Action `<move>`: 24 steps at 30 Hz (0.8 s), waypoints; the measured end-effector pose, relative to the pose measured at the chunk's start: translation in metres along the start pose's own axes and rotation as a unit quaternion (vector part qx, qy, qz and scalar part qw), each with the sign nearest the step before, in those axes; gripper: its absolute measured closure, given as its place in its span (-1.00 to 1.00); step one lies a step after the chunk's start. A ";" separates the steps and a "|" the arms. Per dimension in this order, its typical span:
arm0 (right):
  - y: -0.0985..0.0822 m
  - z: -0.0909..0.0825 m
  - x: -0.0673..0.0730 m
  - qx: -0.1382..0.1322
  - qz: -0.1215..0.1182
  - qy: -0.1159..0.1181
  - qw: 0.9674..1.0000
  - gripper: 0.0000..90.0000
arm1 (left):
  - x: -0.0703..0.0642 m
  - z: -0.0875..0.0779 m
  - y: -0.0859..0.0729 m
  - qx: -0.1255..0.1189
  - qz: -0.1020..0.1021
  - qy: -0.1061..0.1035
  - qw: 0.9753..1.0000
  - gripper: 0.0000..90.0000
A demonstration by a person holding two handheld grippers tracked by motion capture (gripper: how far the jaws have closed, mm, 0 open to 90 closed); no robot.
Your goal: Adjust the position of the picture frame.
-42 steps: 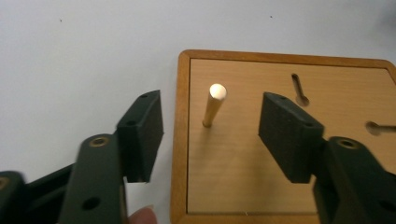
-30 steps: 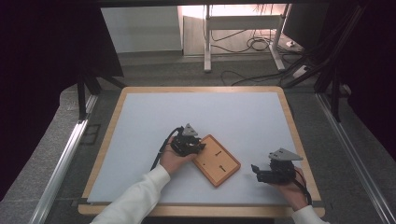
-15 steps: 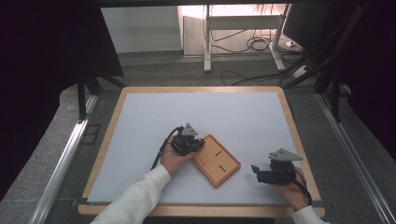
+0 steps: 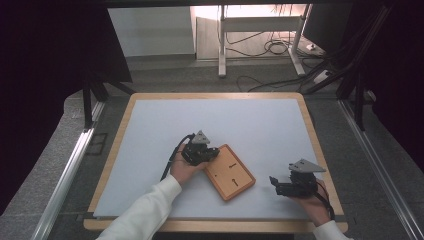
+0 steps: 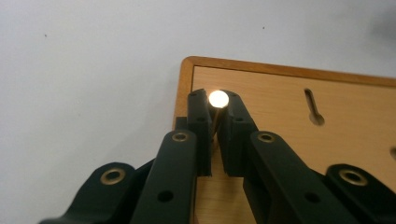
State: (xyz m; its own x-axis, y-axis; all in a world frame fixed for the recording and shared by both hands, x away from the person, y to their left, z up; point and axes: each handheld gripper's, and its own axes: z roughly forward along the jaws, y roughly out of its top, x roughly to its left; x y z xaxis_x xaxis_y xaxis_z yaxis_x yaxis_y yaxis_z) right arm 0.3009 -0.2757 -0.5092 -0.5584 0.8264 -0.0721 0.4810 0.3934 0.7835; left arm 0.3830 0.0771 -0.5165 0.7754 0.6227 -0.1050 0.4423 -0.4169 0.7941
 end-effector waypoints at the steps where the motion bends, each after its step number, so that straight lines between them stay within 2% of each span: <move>1: 0.000 0.000 0.000 -0.002 -0.001 0.003 1.000 -0.71 | 0.001 -0.001 0.000 -0.002 0.001 -0.001 1.000 0.89; 7: 0.001 -0.002 0.001 -0.008 -0.003 0.009 1.000 -0.71 | 0.006 -0.008 0.002 -0.012 -0.002 -0.019 1.000 0.89; 16: 0.000 -0.001 0.001 -0.006 -0.003 0.008 1.000 -0.71 | 0.011 -0.021 0.008 -0.025 -0.004 -0.027 0.999 0.89; 19: 0.000 -0.001 0.001 -0.005 -0.003 0.008 1.000 -0.71 | 0.015 -0.021 0.007 -0.025 -0.005 -0.036 0.999 0.89; 24: 0.000 -0.001 0.000 -0.004 -0.002 0.007 1.000 -0.71 | 0.021 -0.019 0.008 -0.019 0.012 -0.040 0.999 0.89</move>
State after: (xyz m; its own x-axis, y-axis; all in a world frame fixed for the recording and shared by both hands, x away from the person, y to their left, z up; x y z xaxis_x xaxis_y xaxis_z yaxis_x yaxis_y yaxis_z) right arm 0.3001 -0.2757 -0.5087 -0.5703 0.8187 -0.0666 0.4728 0.3935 0.7884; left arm 0.3941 0.0991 -0.5015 0.8193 0.5579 -0.1325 0.4078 -0.4045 0.8185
